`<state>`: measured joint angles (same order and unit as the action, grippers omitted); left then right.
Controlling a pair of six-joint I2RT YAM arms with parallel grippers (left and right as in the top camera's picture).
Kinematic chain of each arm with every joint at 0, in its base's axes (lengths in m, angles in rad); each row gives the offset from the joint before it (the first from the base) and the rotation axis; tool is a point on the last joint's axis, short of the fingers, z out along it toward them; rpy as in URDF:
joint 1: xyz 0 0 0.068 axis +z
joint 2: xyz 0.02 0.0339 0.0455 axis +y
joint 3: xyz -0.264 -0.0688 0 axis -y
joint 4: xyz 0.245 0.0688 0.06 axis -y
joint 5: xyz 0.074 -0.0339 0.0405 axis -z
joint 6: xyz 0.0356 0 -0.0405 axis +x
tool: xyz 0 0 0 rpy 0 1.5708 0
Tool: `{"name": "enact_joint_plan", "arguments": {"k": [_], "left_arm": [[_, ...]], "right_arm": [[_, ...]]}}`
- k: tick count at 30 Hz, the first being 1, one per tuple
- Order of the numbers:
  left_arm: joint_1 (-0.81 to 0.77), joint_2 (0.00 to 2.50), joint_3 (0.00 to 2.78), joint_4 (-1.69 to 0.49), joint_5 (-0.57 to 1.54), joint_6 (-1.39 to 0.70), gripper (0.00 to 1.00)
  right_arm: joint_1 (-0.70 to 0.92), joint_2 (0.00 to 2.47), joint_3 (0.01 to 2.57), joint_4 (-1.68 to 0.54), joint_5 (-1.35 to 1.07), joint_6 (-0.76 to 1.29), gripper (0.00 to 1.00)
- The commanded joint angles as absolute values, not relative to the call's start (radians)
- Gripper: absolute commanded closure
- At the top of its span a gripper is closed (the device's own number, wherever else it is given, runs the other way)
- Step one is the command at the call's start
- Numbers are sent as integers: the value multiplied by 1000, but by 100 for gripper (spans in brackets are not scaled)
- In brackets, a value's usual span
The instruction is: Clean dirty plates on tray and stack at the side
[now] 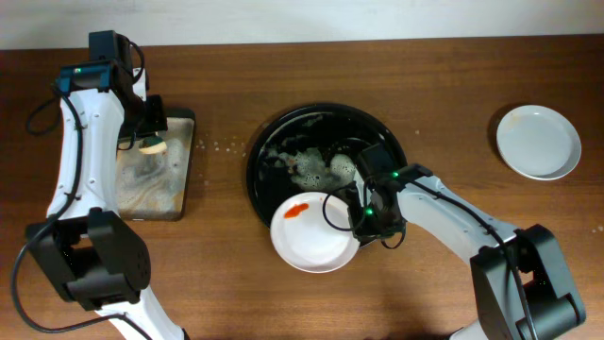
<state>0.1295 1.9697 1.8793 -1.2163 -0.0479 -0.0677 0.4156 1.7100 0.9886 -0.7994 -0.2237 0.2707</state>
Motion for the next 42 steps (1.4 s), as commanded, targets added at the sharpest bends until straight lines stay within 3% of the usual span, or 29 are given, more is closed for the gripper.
{"name": "enact_joint_plan", "arguments": {"k": [1,7,20,21,22,23,28,33,37,42], "left_arm": [[129,1946,1894,-1217,-40,-63,97],[129,1946,1894,-1217,-40,-63,98],[129,1946,1894,-1224,-40,-63,98],[129,1946,1894,-1225,-40,-63,97],[129,1946,1894,-1225,-40,-63,97],[129,1946,1894,-1225,-40,-63,97],[123,1946,1894,-1243,-26,-62,97],[97,1946,1894,-1250,112,-62,99],[53,1946,1894,-1251,198,-54,100],[-92,1946,1894,-1250,284,-53,99]], "right_arm": [[413,1708,983,-765,-157,259,94],[363,1708,1056,-724,-86,88,96],[333,1708,1114,-407,35,-364,95],[333,1708,1114,-398,44,-364,72],[333,1708,1114,-379,60,-367,33],[333,1708,1114,-363,80,-366,17],[333,1674,1172,-454,117,-187,15],[324,1597,1277,-751,79,108,10],[262,1543,1296,-884,-65,217,9],[105,1536,1294,-954,-414,225,9]]}}
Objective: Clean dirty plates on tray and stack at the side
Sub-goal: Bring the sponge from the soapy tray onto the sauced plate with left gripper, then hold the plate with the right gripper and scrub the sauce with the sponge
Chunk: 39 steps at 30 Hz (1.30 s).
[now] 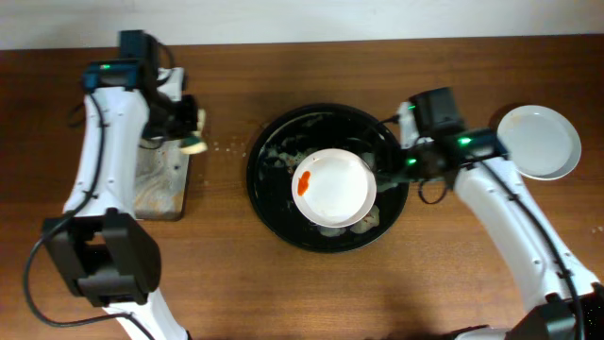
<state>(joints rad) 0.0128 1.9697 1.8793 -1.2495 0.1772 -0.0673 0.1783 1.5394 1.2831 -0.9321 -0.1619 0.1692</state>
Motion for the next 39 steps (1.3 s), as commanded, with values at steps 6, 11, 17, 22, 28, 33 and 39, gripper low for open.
{"name": "enact_joint_plan", "arguments": {"k": [6,11,17,22,28,33,39], "left_arm": [[-297,1952,1855,-1175,285,-139,100],[-416,1974,1737,-1037,286,-242,100],[-492,1988,1559,-821,296,-303,99],[-524,1988,1459,-707,293,-322,100],[-541,2027,1444,-670,292,-326,100],[-562,2070,1444,-674,291,-352,100],[-580,2096,1444,-736,151,-418,100]], "right_arm": [[63,1554,1266,-1007,-423,226,15],[85,1625,1157,-928,-431,264,49],[94,1744,1084,-740,-434,297,56],[112,1835,1084,-659,-441,305,69],[126,1904,1084,-622,-434,324,78],[126,1905,1084,-620,-425,324,86],[126,1905,1084,-620,-400,342,87]]}}
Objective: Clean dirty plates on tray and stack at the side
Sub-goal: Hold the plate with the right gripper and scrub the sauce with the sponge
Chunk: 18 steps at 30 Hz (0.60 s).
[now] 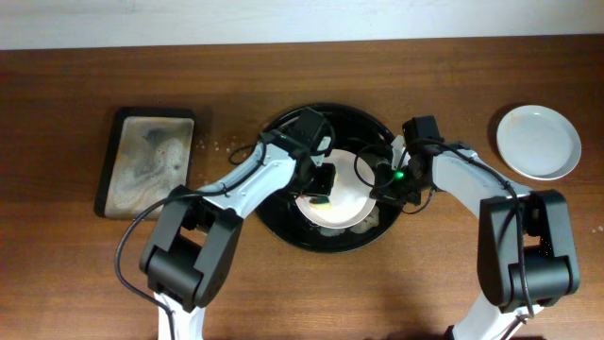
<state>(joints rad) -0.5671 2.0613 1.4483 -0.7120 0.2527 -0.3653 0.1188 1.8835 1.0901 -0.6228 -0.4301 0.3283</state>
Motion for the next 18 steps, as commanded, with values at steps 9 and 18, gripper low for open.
{"name": "enact_joint_plan", "arguments": {"k": [9,18], "left_arm": [[-579,2120,1479,-810,7,-471,100],[-580,2120,1549,-885,-183,-466,100]], "right_arm": [[126,1905,1084,-625,-396,343,91],[126,1905,1084,-639,-360,359,92]]}}
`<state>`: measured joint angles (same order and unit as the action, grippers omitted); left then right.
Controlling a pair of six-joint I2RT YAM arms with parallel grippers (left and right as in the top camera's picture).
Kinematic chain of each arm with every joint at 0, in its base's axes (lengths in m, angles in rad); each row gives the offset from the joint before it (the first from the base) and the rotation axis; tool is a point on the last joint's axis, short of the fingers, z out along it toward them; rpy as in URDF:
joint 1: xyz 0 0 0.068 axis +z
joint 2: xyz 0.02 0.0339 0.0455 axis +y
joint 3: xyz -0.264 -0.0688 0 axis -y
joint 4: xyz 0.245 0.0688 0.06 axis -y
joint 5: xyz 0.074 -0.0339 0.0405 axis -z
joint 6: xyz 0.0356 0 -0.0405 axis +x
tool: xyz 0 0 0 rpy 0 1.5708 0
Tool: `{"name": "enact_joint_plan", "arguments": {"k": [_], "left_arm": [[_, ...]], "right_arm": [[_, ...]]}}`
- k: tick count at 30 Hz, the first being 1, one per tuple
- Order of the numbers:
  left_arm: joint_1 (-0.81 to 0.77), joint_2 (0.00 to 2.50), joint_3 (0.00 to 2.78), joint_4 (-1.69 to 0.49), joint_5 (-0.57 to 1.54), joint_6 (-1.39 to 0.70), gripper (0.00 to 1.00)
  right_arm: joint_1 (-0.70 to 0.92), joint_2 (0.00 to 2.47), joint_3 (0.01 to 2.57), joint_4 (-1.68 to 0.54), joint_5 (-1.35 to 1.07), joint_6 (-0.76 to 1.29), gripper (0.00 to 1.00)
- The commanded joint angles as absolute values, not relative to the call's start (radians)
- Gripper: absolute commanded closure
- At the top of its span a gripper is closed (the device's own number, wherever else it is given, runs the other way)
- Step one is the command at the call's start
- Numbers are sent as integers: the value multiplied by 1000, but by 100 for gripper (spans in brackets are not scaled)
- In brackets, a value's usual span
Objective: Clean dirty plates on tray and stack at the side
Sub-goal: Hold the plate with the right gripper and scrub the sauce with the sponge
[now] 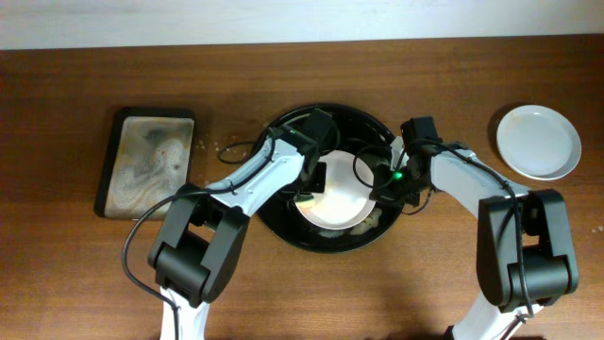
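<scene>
A white plate [338, 204] lies in the round black tray [274, 198] at the table's middle. My left gripper [315, 179] is down on the plate's far left part. It looks shut on the sponge, which is almost wholly hidden under the fingers. My right gripper [381, 186] is shut on the plate's right rim. No red stain shows on the bare part of the plate. A clean white plate [538, 142] lies alone at the far right.
A rectangular dark tray of soapy water [146, 162] sits at the left. Foam and wet residue lie in the black tray around the plate. Both arms reach in over the black tray from either side.
My left gripper has shifted a little toward the plate's far edge. The yellow-green sponge that showed below it is now hidden under it. The right gripper and the plate have not moved.
First my left gripper held the sponge over the soapy tray while my right held a red-stained plate at the black tray's front edge. Then the plate was mid-tray and the sponge was at the soapy tray's edge. After that the sponge was on the stain, where it still is.
</scene>
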<state>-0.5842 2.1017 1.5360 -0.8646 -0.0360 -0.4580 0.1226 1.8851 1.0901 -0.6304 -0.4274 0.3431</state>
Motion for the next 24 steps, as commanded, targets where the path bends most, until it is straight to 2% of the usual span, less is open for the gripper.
{"name": "enact_joint_plan", "arguments": {"k": [1,18,21,24], "left_arm": [[-580,2120,1549,-893,-206,-461,100],[-577,2120,1701,-1019,-327,-417,100],[-574,2120,1701,-1026,-288,-417,100],[-574,2120,1701,-1025,-150,-417,100]], "right_arm": [[126,1905,1084,-643,-355,361,92],[126,1905,1084,-648,-355,361,92],[126,1905,1084,-650,-355,361,92],[126,1905,1084,-650,-355,361,93]]}}
